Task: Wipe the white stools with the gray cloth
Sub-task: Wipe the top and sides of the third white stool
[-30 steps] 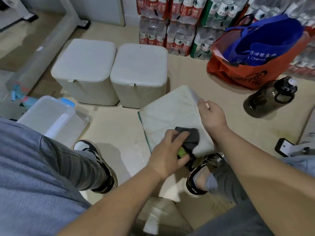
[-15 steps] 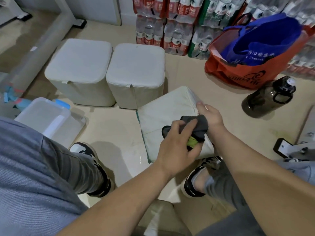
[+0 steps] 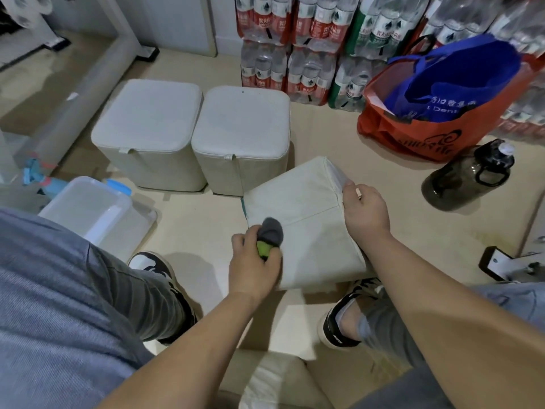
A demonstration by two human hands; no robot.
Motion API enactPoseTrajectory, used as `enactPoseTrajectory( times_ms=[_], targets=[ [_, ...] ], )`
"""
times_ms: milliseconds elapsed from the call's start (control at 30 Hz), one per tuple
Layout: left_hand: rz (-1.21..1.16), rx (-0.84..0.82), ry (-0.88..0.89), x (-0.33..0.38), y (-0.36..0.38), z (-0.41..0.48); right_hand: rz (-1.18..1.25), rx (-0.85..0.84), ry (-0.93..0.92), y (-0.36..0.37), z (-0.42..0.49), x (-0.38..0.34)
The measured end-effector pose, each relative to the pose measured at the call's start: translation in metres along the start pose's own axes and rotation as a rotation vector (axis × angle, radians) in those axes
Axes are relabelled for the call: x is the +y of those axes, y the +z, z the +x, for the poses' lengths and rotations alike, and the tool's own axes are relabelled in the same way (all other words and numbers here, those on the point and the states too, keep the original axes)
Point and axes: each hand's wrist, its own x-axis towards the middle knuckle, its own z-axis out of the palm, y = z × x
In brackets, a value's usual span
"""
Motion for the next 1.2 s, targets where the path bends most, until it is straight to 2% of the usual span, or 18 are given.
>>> enactPoseTrajectory(
  times_ms=[67, 133, 200, 267, 333, 467, 567, 667, 767, 800, 833, 933, 1033, 1100, 1200],
  targets=[
    [-0.145, 0.065, 0.111, 0.037, 0.004, 0.002, 0.029, 0.008, 0.025, 0.001, 0.002, 0.004],
    [-0.149, -0.001, 0.367, 0.072, 0.011, 0.002, 0.078, -0.082, 0.084, 0.005, 0.002, 0.004],
    [-0.045, -0.107, 0.57, 0.087, 0.022, 0.001, 0.092, -0.096, 0.095, 0.01, 0.005, 0.011],
    [0.02, -0.127, 0.644, 0.078, 0.032, 0.0, 0.032, -0.068, 0.056, 0.007, 0.01, 0.015],
    [0.086, -0.147, 0.699, 0.051, 0.034, -0.003, 0.103, -0.061, 0.104, 0.002, 0.011, 0.015],
    [0.257, -0.244, 0.758, 0.012, 0.025, -0.015, 0.07, -0.038, 0.088, -0.011, 0.016, 0.016],
    [0.319, -0.301, 0.666, -0.015, 0.008, -0.012, 0.059, -0.031, 0.095, -0.018, 0.016, 0.011],
    [0.309, -0.229, 0.328, -0.03, -0.009, -0.009, 0.084, -0.046, 0.058, -0.014, 0.008, 0.005],
    [0.003, -0.008, -0.087, -0.013, -0.013, -0.003, 0.048, -0.03, 0.025, -0.003, 0.002, 0.005],
    [-0.126, 0.073, -0.157, -0.003, -0.014, 0.001, 0.03, -0.016, 0.011, -0.002, 0.0, 0.003],
    [-0.2, 0.11, -0.132, 0.01, -0.013, 0.004, 0.02, -0.005, 0.006, -0.002, -0.002, 0.002],
    [-0.23, 0.012, 0.204, 0.058, -0.002, 0.008, -0.007, 0.002, -0.013, 0.005, -0.01, 0.003],
    [-0.049, -0.066, 0.534, 0.096, 0.012, 0.015, -0.053, 0.014, -0.074, 0.017, -0.022, 0.01],
    [-0.002, -0.057, 0.516, 0.098, 0.012, 0.036, -0.084, 0.087, -0.134, 0.017, -0.03, 0.009],
    [0.031, -0.066, 0.23, 0.072, 0.0, 0.073, -0.068, 0.141, -0.109, 0.012, -0.036, 0.007]
  ],
)
